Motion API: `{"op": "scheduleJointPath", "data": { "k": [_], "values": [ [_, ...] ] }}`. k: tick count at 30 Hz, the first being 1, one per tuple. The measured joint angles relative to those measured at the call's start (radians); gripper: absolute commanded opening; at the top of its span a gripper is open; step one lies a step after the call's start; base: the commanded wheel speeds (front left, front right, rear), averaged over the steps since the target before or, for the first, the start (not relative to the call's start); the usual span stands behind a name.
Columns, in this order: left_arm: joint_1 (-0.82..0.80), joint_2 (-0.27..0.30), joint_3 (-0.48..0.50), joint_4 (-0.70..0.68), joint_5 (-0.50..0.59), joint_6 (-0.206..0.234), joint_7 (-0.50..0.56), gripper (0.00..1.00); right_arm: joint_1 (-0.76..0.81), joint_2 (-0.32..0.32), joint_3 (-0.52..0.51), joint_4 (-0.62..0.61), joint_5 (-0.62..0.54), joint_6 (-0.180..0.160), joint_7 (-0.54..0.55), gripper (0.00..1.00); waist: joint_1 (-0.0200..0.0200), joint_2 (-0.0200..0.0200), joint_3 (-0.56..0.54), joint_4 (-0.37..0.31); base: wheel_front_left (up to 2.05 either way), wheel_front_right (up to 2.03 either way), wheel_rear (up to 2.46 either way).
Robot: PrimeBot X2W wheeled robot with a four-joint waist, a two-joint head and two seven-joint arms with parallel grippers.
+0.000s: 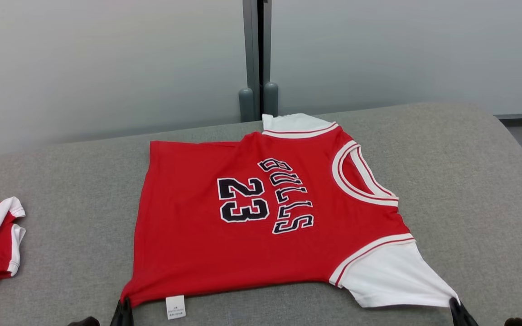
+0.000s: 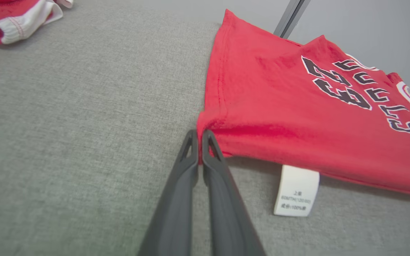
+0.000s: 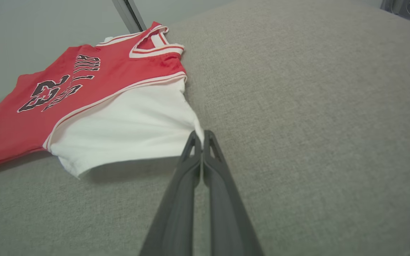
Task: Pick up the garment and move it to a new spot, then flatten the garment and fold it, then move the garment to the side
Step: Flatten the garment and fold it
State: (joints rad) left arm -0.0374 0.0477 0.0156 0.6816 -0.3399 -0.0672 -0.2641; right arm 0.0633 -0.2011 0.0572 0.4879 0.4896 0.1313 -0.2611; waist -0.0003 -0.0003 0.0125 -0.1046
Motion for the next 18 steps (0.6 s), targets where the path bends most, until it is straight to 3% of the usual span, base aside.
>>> {"op": "scheduleJointPath", "data": {
  "k": [10,18],
  "values": [
    [0.072,-0.001,0.0,-0.085,-0.014,0.009,0.001,0.0,0.06,0.023,-0.055,-0.075,0.017,0.0,0.0,0.0,0.0003,0.0,-0.025,0.015,0.0,0.0,0.0],
    [-0.001,0.001,-0.043,-0.16,0.008,-0.004,0.001,0.0,-0.104,0.042,-0.102,-0.103,-0.011,0.0,0.0,0.0,0.0004,0.0003,0.007,0.025,0.0,0.0,0.0]
  ]
}}
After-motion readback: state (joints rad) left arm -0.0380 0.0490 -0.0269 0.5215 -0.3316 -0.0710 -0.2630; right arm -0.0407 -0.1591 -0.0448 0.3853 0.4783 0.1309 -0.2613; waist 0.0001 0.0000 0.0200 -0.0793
